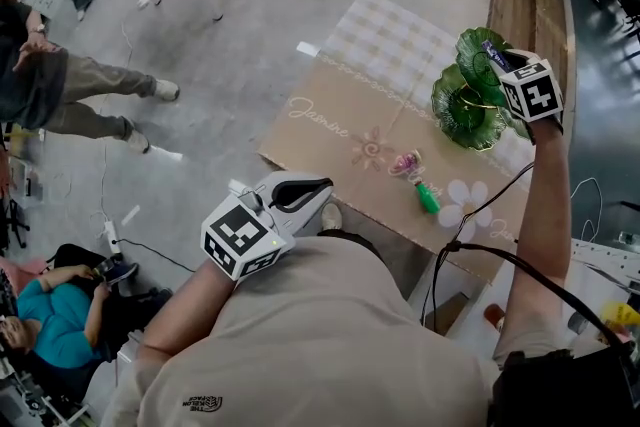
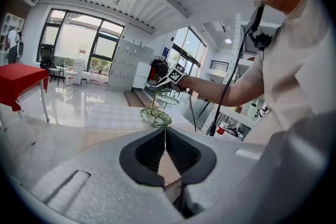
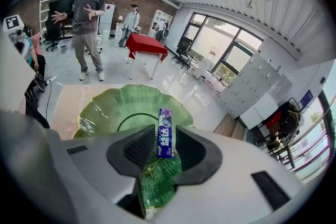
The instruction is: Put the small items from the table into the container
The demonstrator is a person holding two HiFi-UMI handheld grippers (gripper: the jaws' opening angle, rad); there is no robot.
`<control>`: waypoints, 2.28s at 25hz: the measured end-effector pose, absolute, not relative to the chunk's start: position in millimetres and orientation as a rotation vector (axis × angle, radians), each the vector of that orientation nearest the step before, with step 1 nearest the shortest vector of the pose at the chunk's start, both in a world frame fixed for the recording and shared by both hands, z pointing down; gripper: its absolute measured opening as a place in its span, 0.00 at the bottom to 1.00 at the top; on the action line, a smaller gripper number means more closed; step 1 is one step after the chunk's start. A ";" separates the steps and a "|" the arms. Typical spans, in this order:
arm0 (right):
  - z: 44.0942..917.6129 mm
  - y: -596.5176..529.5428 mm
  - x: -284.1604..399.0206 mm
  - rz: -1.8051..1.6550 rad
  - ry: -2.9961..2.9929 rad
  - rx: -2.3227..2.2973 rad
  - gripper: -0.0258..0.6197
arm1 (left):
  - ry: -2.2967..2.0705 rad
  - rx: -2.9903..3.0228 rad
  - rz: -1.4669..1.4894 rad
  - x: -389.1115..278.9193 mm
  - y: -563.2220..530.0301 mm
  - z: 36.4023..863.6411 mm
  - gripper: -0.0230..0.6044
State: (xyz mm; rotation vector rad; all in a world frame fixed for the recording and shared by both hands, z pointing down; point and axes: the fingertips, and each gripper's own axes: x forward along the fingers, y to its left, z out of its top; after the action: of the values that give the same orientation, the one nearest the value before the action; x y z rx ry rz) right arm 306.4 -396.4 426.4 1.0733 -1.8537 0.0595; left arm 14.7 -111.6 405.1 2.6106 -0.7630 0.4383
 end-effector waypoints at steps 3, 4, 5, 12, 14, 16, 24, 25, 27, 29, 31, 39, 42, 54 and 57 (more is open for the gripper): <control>413.7 -391.6 307.0 0.049 -1.878 1.117 0.26 | -0.754 2.614 0.435 12.5 -106.6 404.5 0.05; 408.5 -388.9 307.5 0.044 -1.883 1.134 0.26 | -0.750 2.616 0.434 11.6 -104.8 404.2 0.05; 403.0 -385.5 307.6 0.039 -1.888 1.152 0.25 | -0.745 2.619 0.433 10.6 -102.9 403.8 0.05; 363.7 -342.6 287.5 0.010 -1.984 1.276 0.23 | -0.701 2.644 0.425 0.2 -85.5 400.1 0.05; 357.0 -324.5 277.4 0.001 -2.008 1.301 0.23 | -0.688 2.651 0.424 -4.8 -79.8 399.2 0.05; 354.4 -303.7 265.2 0.013 -2.044 1.323 0.21 | -0.675 2.657 0.421 -9.7 -73.7 398.5 0.05; 371.6 -212.9 196.5 0.128 -2.184 1.343 0.11 | -0.616 2.693 0.419 -32.0 -50.2 391.9 0.05; 375.0 -202.6 188.6 0.147 -2.198 1.346 0.10 | -0.608 2.696 0.418 -34.9 -46.8 390.9 0.05; 382.4 -183.2 174.3 0.184 -2.218 1.354 0.09 | -0.592 2.701 0.419 -41.4 -40.0 389.8 0.05; 391.6 -163.4 160.5 0.226 -2.234 1.355 0.08 | -0.580 2.704 0.417 -48.1 -33.4 390.2 0.05; 400.8 -143.2 146.4 0.266 -2.249 1.353 0.08 | -0.574 2.704 0.413 -54.2 -27.5 391.2 0.05; 427.8 -61.8 88.7 0.384 -2.302 1.354 0.07 | -0.496 2.720 0.403 -70.2 4.3 395.0 0.05; 433.7 -32.5 68.5 0.403 -2.309 1.346 0.07 | -0.468 2.722 0.410 -76.2 17.9 399.2 0.05; 446.3 46.0 22.2 0.416 -2.293 1.343 0.07 | -0.406 2.750 0.409 -93.8 63.8 406.4 0.05; 449.5 57.9 18.4 0.420 -2.282 1.351 0.07 | -0.397 2.760 0.425 -95.8 74.0 408.6 0.05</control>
State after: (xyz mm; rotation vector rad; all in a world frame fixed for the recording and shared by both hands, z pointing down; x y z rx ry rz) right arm 18.4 57.9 449.5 1.3513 -2.2825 0.4200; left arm -95.8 74.0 408.6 2.7602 -0.3966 0.4254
